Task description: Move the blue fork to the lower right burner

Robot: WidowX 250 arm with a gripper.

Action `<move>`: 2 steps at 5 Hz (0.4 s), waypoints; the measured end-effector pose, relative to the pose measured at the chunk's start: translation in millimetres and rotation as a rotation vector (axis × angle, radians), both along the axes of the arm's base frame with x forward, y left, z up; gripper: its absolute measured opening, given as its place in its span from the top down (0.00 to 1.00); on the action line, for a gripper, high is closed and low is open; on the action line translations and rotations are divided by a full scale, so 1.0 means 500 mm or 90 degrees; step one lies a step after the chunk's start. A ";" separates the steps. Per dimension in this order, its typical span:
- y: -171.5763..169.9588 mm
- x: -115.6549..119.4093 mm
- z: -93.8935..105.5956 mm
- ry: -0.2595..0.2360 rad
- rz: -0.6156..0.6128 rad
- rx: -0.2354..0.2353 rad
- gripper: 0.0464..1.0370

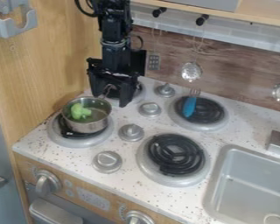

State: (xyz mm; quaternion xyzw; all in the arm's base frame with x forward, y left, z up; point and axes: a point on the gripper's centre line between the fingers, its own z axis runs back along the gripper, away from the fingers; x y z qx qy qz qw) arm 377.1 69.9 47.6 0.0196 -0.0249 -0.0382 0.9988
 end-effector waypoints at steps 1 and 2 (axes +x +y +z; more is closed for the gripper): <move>-0.001 -0.009 -0.033 0.031 -0.001 -0.006 0.04; -0.024 0.017 -0.053 0.046 -0.048 -0.008 0.04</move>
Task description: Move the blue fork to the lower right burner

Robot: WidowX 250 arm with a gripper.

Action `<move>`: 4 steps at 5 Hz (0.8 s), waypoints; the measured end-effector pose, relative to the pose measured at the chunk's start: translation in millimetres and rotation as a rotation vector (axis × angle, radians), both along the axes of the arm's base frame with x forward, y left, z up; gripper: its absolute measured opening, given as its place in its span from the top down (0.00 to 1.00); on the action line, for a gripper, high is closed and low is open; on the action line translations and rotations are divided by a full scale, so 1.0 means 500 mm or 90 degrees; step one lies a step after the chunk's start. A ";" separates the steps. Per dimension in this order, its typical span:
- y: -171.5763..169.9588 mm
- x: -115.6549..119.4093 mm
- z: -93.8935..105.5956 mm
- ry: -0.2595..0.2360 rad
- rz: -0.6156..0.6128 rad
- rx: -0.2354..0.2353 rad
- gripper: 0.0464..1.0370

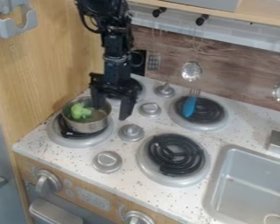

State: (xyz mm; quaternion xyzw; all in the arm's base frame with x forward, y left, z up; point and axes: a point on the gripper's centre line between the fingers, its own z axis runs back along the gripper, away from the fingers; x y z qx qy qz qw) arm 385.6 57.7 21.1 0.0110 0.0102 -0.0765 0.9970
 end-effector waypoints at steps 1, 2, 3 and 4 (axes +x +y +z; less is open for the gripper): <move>-0.083 0.043 0.000 -0.018 -0.097 0.000 0.04; -0.134 0.084 0.006 -0.067 -0.145 0.007 0.04; -0.158 0.123 0.002 -0.118 -0.135 0.013 0.04; -0.180 0.173 -0.010 -0.169 -0.095 0.024 0.04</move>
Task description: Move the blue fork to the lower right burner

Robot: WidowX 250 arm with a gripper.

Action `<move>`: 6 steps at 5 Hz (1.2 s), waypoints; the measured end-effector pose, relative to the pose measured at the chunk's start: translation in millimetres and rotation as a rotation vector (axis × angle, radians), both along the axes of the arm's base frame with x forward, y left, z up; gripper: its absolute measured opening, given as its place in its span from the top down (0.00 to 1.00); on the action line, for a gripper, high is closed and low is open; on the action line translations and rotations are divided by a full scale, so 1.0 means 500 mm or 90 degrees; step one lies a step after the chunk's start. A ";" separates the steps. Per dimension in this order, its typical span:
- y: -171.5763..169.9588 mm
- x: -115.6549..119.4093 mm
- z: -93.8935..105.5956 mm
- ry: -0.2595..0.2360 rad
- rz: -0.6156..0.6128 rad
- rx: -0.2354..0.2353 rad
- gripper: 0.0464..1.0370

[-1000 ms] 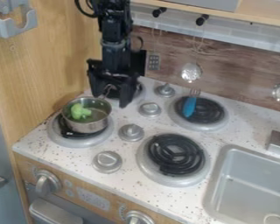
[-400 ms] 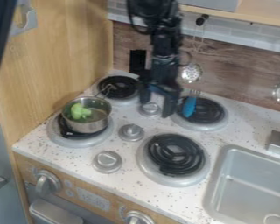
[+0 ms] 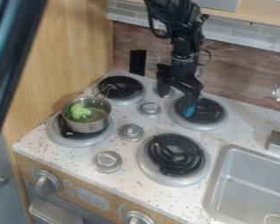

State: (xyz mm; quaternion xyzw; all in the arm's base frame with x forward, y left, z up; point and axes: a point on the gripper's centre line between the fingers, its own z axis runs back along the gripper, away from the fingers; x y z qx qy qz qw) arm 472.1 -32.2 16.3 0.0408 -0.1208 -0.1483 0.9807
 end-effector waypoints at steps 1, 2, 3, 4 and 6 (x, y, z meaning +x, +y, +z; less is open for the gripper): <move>-0.020 0.041 -0.027 -0.019 0.031 -0.013 0.04; -0.025 0.075 -0.044 -0.035 0.065 -0.026 0.04; -0.034 0.113 -0.062 -0.043 0.076 -0.026 0.04; -0.045 0.143 -0.076 -0.041 0.086 -0.037 0.04; -0.044 0.149 -0.083 -0.032 0.094 -0.037 0.21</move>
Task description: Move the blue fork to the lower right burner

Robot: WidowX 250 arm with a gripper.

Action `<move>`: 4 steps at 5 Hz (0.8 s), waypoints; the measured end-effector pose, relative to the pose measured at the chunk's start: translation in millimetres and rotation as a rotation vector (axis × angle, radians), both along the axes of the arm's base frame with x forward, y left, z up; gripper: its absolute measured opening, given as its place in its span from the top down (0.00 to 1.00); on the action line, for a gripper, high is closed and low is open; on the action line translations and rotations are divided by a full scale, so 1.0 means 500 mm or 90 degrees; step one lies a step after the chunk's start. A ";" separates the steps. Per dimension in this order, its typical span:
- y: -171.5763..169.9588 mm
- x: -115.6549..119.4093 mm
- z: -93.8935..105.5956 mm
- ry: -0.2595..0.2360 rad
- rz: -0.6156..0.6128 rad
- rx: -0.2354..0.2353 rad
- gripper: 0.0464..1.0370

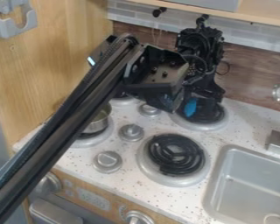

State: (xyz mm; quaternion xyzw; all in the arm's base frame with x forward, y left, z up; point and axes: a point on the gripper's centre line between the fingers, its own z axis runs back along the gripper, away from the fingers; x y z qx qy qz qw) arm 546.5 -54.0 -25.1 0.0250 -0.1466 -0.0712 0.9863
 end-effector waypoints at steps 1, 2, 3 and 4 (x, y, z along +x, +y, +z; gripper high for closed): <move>0.009 -0.013 -0.028 0.017 0.001 0.014 0.50; 0.020 -0.024 -0.027 0.024 0.000 0.032 0.66; 0.022 -0.034 -0.024 0.022 -0.003 0.035 0.67; 0.019 -0.068 -0.004 0.027 -0.024 0.027 0.67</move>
